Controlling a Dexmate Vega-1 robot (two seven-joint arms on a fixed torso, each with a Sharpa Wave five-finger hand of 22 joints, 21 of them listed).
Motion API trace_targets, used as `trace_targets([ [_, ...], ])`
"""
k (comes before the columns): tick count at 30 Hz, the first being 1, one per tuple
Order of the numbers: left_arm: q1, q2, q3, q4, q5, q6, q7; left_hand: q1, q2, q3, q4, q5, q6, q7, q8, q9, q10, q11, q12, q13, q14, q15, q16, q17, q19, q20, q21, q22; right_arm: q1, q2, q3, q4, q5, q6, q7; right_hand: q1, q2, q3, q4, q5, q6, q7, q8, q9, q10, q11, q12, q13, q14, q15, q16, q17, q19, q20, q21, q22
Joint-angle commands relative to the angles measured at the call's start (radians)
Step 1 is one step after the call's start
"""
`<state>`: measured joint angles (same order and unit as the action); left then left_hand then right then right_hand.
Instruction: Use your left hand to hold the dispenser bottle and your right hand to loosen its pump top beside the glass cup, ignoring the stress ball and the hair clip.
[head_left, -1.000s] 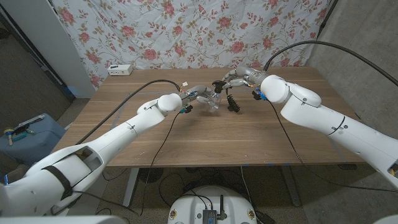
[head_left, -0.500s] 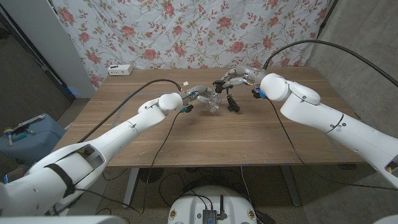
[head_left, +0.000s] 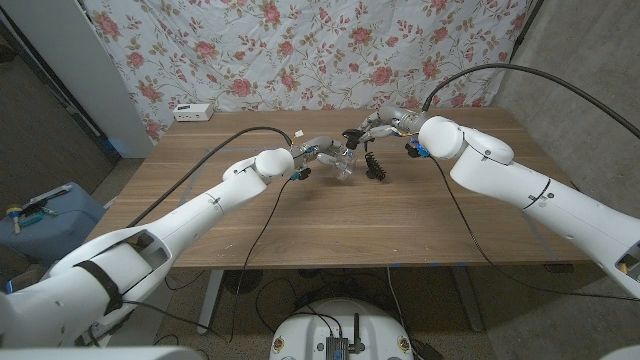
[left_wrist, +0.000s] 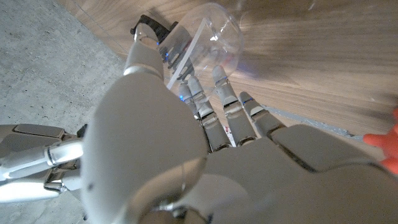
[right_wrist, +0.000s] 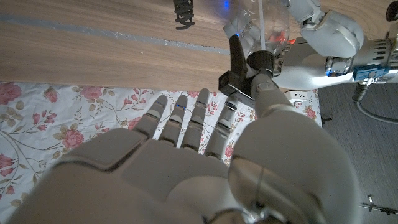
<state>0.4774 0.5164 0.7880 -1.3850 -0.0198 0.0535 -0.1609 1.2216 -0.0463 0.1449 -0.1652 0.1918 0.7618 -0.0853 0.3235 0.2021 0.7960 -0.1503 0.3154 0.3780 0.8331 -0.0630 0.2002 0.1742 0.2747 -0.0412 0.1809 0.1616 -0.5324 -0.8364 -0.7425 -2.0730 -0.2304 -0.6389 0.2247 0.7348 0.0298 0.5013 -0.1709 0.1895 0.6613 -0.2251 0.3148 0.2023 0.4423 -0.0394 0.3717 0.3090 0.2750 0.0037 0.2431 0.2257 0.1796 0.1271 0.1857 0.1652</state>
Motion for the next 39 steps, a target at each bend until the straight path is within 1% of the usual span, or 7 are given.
trace_targets([
  [1,-0.005,-0.007,0.004,0.009,-0.002,-0.001,-0.001,-0.033,0.120,0.045,0.037,-0.004,0.087,0.004,0.009,0.003,0.027,-0.015,0.003,0.006,0.052,-0.137,0.008,0.006,-0.005,-0.132,0.000,0.002,-0.005,-0.003,0.007,0.009,0.013,0.010,0.001,0.012,0.006,0.008,0.000,0.001,0.020,0.003,0.012,0.005,-0.007,-0.004,-0.005,0.003,-0.003,-0.003,0.000,0.002,0.009,-0.003,0.004,0.002],
  [5,-0.005,-0.011,0.006,0.014,-0.002,-0.003,0.000,-0.035,0.122,0.046,0.038,-0.004,0.088,0.005,0.009,0.003,0.028,-0.015,0.002,0.007,0.053,-0.137,0.007,0.006,-0.006,-0.131,0.000,0.002,-0.014,-0.006,0.017,0.005,0.023,0.013,-0.006,0.021,0.014,0.011,0.000,0.001,0.038,0.003,0.016,0.006,-0.009,-0.007,-0.005,0.004,-0.003,-0.005,0.000,0.003,0.011,-0.004,0.004,0.002],
  [11,-0.002,-0.012,0.008,0.012,-0.003,0.000,0.001,-0.036,0.123,0.048,0.038,-0.004,0.087,0.003,0.008,0.003,0.029,-0.014,0.001,0.009,0.053,-0.138,0.006,0.005,-0.006,-0.131,0.000,0.002,-0.025,-0.008,0.034,0.008,0.051,0.043,-0.011,0.051,0.037,0.022,-0.004,0.001,0.068,0.001,0.023,0.005,-0.025,-0.011,-0.011,0.005,-0.004,-0.010,0.000,0.005,0.015,-0.008,0.004,0.002],
  [12,-0.001,-0.012,0.008,0.010,-0.003,0.002,0.000,-0.037,0.123,0.048,0.038,-0.004,0.087,0.004,0.008,0.003,0.028,-0.014,0.000,0.009,0.053,-0.138,0.005,0.005,-0.006,-0.131,0.000,0.002,-0.029,-0.007,0.042,0.012,0.067,0.056,-0.009,0.070,0.047,0.029,-0.007,0.001,0.076,0.000,0.024,0.005,-0.036,-0.017,-0.015,0.006,-0.004,-0.013,0.000,0.005,0.018,-0.012,0.004,0.001],
  [21,0.002,-0.014,0.010,0.009,-0.004,0.004,0.003,-0.039,0.124,0.051,0.038,-0.004,0.087,0.005,0.008,0.003,0.028,-0.014,-0.003,0.011,0.053,-0.137,0.003,0.004,-0.006,-0.130,0.000,0.002,-0.036,-0.009,0.063,0.031,0.117,0.101,-0.007,0.113,0.074,0.044,-0.010,-0.003,0.093,0.000,0.023,0.003,-0.052,-0.021,-0.023,0.007,-0.012,-0.018,-0.001,0.007,0.018,-0.024,0.002,0.001],
  [28,0.007,-0.011,0.010,-0.001,-0.005,0.011,0.005,-0.042,0.126,0.053,0.038,-0.005,0.087,0.007,0.008,0.003,0.030,-0.012,-0.005,0.013,0.055,-0.136,0.001,0.004,-0.007,-0.130,0.000,0.002,-0.038,-0.009,0.076,0.047,0.157,0.133,0.000,0.160,0.094,0.060,-0.016,-0.006,0.107,0.000,0.021,0.002,-0.066,-0.027,-0.031,0.006,-0.021,-0.018,-0.003,0.008,0.019,-0.033,0.001,0.001],
  [39,0.013,-0.007,0.010,-0.012,-0.007,0.018,0.004,-0.045,0.126,0.056,0.037,-0.005,0.087,0.006,0.007,0.003,0.030,-0.012,-0.008,0.016,0.052,-0.136,-0.002,0.004,-0.006,-0.128,0.000,0.002,-0.041,-0.012,0.092,0.062,0.213,0.170,0.011,0.229,0.114,0.080,-0.019,-0.004,0.124,0.000,0.016,0.000,-0.095,-0.029,-0.048,0.005,-0.036,-0.019,-0.004,0.009,0.014,-0.044,-0.001,0.000],
])
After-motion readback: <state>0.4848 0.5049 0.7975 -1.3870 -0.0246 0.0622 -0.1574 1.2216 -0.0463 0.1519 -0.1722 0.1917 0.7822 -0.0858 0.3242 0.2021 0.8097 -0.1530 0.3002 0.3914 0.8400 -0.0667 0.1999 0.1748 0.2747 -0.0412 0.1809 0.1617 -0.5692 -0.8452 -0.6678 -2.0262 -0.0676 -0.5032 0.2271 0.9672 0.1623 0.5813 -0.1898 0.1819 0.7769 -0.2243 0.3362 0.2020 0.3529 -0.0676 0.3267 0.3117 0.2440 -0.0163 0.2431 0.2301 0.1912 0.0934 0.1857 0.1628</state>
